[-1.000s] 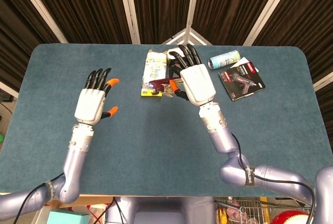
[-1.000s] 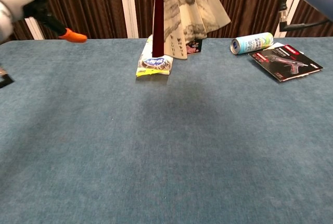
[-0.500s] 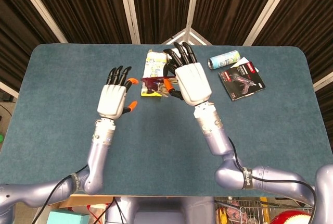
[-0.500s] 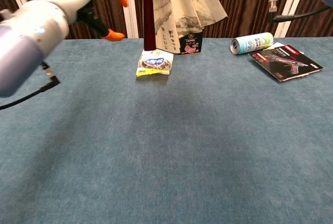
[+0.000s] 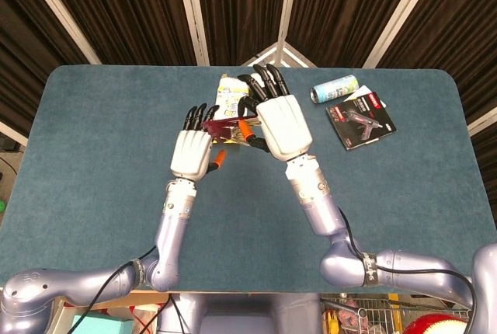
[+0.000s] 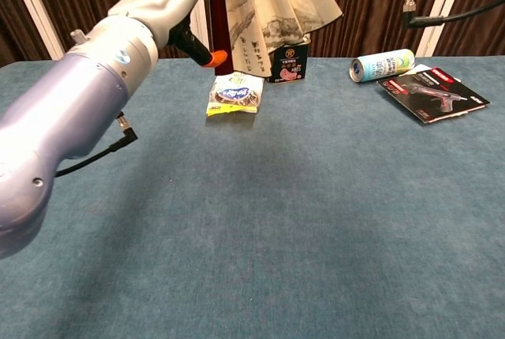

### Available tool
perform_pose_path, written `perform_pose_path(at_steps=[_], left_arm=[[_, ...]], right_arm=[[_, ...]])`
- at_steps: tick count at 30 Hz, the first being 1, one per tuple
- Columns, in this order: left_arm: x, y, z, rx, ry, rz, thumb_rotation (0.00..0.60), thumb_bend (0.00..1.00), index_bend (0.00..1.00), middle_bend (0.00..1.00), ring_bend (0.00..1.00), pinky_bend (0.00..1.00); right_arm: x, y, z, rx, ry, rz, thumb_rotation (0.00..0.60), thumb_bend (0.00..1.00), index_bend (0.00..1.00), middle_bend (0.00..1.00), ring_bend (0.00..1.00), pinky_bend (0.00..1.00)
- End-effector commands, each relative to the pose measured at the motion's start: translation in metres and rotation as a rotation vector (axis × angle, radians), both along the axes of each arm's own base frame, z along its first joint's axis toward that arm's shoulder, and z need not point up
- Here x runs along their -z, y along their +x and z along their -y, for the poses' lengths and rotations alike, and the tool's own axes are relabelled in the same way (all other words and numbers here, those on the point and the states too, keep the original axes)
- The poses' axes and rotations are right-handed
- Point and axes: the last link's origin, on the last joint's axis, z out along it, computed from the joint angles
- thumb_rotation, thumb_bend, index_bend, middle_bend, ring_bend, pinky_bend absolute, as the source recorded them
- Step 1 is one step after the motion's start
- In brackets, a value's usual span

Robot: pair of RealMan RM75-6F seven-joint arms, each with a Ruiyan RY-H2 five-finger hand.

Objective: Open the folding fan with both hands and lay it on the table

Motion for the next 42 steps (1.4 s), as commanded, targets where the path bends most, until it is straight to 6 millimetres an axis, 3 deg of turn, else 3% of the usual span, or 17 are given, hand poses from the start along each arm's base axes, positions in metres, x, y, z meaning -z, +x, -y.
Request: perform_pose_path(at_steps=[1,8,18,32,42], left_arm=[[0.002,0.003,0.001,0.005,0.002,0.011,0.600,0.47,0.44,0.10,0.00,0.00],[0.008,0.004,0.006,0.023,0.003,0.026,0.600,0.62,0.55,0.13,0.00,0.00],[-0.001,-0.008,0.005,0.011,0.032,0.023,0.600,0.65,0.60,0.13,0.00,0.00],[-0.045,-0.043,-0.001,-0.013,0.106,-0.009,0.600,0.65,0.61,0.14,0.00,0.00],[-0.081,-0.048,-0.004,0.005,0.148,-0.018,0.600,0.65,0.62,0.14,0.00,0.00]], right_arm=[[0.000,0.001,-0.002,-0.008,0.004,0.000,0.600,0.68,0.77,0.21,0.06,0.00],[0.001,0.002,-0.006,-0.025,0.009,-0.008,0.600,0.68,0.77,0.21,0.06,0.00],[-0.001,-0.009,-0.003,0.005,-0.006,-0.024,0.600,0.68,0.77,0.21,0.06,0.00],[-0.009,-0.055,0.007,0.063,-0.063,-0.140,0.600,0.69,0.78,0.22,0.06,0.00],[-0.019,-0.078,0.009,0.056,-0.123,-0.253,0.600,0.69,0.78,0.22,0.06,0.00]])
